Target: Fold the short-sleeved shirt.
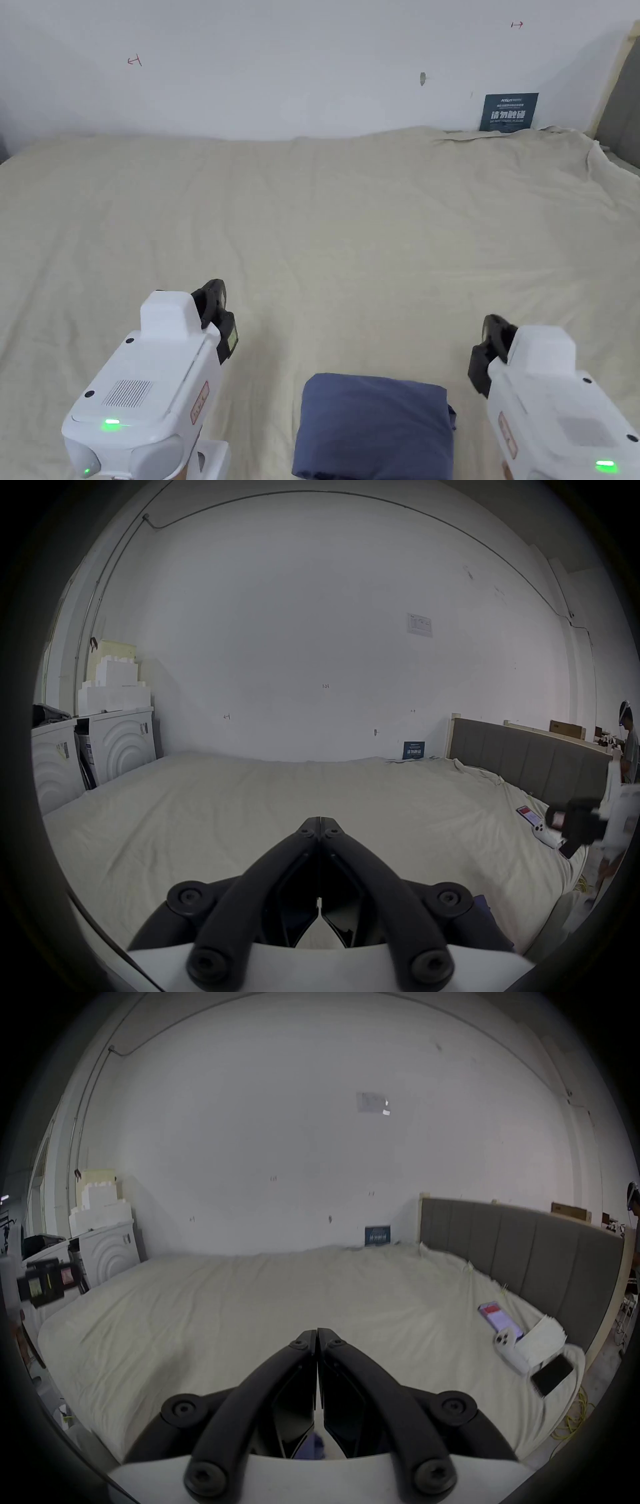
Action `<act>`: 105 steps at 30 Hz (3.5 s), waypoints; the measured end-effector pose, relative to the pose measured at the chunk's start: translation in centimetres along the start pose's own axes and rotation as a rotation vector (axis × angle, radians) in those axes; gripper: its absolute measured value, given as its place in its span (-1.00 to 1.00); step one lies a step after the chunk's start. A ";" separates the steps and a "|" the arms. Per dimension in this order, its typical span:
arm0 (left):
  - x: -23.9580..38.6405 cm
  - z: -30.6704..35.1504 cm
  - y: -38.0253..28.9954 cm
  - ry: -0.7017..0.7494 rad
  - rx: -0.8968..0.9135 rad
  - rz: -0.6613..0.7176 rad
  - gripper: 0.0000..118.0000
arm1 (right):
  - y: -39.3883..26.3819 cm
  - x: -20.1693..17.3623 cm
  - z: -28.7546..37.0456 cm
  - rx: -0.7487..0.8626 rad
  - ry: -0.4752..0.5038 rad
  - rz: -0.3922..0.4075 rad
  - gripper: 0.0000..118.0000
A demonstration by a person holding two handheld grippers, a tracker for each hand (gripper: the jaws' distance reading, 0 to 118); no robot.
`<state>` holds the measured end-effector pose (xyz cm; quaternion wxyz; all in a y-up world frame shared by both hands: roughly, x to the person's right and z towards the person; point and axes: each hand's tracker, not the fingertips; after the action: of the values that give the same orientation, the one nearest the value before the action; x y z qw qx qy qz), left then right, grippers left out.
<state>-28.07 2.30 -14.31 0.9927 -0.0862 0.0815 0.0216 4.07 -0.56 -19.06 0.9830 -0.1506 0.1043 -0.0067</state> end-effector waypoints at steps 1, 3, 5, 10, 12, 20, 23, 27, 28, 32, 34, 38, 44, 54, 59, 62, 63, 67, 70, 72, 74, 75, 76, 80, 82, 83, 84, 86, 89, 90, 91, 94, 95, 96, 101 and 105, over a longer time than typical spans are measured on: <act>-0.1 0.0 -0.2 -0.004 -0.005 0.001 -1.00 | -1.0 -0.3 -0.5 -0.013 0.002 -0.003 -0.99; -0.2 0.0 -0.5 -0.010 -0.019 0.003 -1.00 | -2.6 -0.9 -1.3 -0.044 0.007 0.002 -0.99; -0.4 -0.1 -0.9 -0.011 -0.031 0.006 -1.00 | -4.7 -1.1 -2.5 -0.073 0.015 0.013 -0.99; -0.8 -0.4 -1.8 -0.010 -0.064 0.012 -1.00 | -8.6 -2.2 -4.6 -0.162 0.016 0.027 -0.99; -1.0 -0.5 -2.2 -0.013 -0.076 0.016 -1.00 | -9.9 -2.5 -5.1 -0.194 0.021 0.033 -0.99; -1.4 -1.3 -4.1 -0.037 -0.158 0.045 -1.00 | -14.5 -3.0 -7.1 -0.300 0.005 0.075 -0.99; -1.3 -1.7 -5.4 -0.060 -0.226 0.068 -1.00 | -16.4 -2.9 -7.8 -0.319 -0.004 0.075 -0.99; -1.2 -2.6 -7.2 -0.116 -0.333 0.135 -1.00 | -16.7 -3.6 -7.5 -0.291 -0.010 0.153 -0.99; -1.1 -3.0 -7.6 -0.130 -0.376 0.154 -1.00 | -16.3 -3.7 -7.2 -0.292 -0.007 0.143 -0.99; -1.2 -5.4 -9.2 -0.240 -0.557 0.276 -1.00 | -15.6 -3.4 -7.0 -0.308 0.006 0.069 -0.99; -1.2 -7.3 -10.2 -0.290 -0.677 0.364 -0.90 | -15.4 -3.5 -6.8 -0.310 0.011 0.076 -0.99; -1.6 -10.0 -12.4 -0.387 -0.821 0.482 -0.31 | -15.5 -3.0 -6.9 -0.314 0.019 0.053 -0.99; -1.2 -13.0 -14.2 -0.489 -0.995 0.514 0.40 | -15.8 -2.3 -7.1 -0.316 0.036 0.043 -0.99; 1.1 -15.5 -14.7 -0.614 -1.062 0.493 0.39 | -16.0 -1.9 -7.3 -0.318 0.045 0.035 -0.99; 1.5 -15.7 -14.7 -0.633 -1.082 0.434 -0.26 | -16.0 -1.7 -7.3 -0.322 0.055 0.033 -0.99; 1.9 -15.4 -14.7 -0.634 -1.093 0.465 -0.60 | -15.7 -1.7 -7.4 -0.330 0.065 0.051 -0.99; 2.3 -14.9 -14.4 -0.609 -1.078 0.442 -0.63 | -15.5 -1.7 -7.4 -0.336 0.070 0.074 -0.99; 2.8 -14.0 -14.0 -0.581 -1.038 0.376 -0.69 | -13.7 -1.4 -6.8 -0.339 0.092 0.072 -0.99; 2.6 -13.4 -13.3 -0.568 -1.007 0.346 -0.73 | -11.5 -1.0 -5.8 -0.265 0.103 0.064 -0.99; 2.1 -13.3 -12.7 -0.566 -0.989 0.344 -0.74 | -9.7 -0.8 -5.1 -0.219 0.108 0.078 -0.99; 1.4 -13.0 -11.8 -0.555 -0.972 0.324 -0.74 | -7.8 -0.6 -4.4 -0.164 0.119 0.077 -0.99; 0.8 -12.8 -11.3 -0.549 -0.961 0.317 -0.74 | -6.7 -0.5 -4.0 -0.129 0.122 0.089 -0.99; 0.0 -12.8 -10.9 -0.542 -0.957 0.313 -0.74 | -5.6 -0.4 -3.6 -0.097 0.112 0.100 -0.99; -3.8 -12.7 -9.2 -0.474 -0.934 0.281 -0.75 | -1.0 -0.5 -2.0 -0.001 0.109 0.103 -0.99; -6.1 -12.7 -8.5 -0.433 -0.921 0.276 -0.75 | 1.0 -0.5 -1.3 0.038 0.108 0.093 -0.99; -7.1 -12.7 -8.3 -0.415 -0.918 0.273 -0.75 | 1.7 -0.4 -1.0 0.057 0.104 0.093 -0.99; -8.3 -12.6 -7.9 -0.386 -0.910 0.267 -0.75 | 2.8 -0.6 -0.5 0.072 0.107 0.095 -0.99; -10.5 -12.4 -7.2 -0.341 -0.907 0.247 -0.75 | 4.3 -0.7 0.1 0.106 0.098 0.104 -0.99; -14.0 -12.3 -6.3 -0.272 -0.898 0.227 -0.75 | 5.9 -0.6 0.7 0.133 0.094 0.119 -0.99; -15.2 -12.3 -5.9 -0.240 -0.892 0.220 -0.75 | 6.3 -0.6 0.9 0.138 0.090 0.120 -0.99; -16.6 -12.4 -5.5 -0.217 -0.894 0.219 -0.75 | 6.6 -0.6 1.0 0.144 0.090 0.122 -0.99; -19.8 -11.7 -4.0 -0.143 -0.897 0.195 -0.75 | 7.1 -0.8 1.2 0.163 0.075 0.132 -0.99; -20.6 -11.4 -3.5 -0.122 -0.900 0.189 -0.75 | 7.2 -0.9 1.2 0.163 0.066 0.144 -0.99; -21.9 -11.3 -3.1 -0.099 -0.900 0.173 -0.75 | 7.1 -0.5 0.9 0.162 0.063 0.153 -0.99; -27.5 -10.8 -1.3 0.041 -0.915 0.134 -0.75 | 6.7 -0.4 0.2 0.147 0.048 0.150 -0.99; -30.5 -11.2 -1.1 0.132 -0.929 0.144 -0.74 | 6.2 -0.3 -0.8 0.126 0.041 0.144 -0.99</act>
<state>-59.81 -1.61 -19.94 0.8376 -0.5166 0.1318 0.1190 3.50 5.13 -21.55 0.9862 -0.0803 0.1344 0.0545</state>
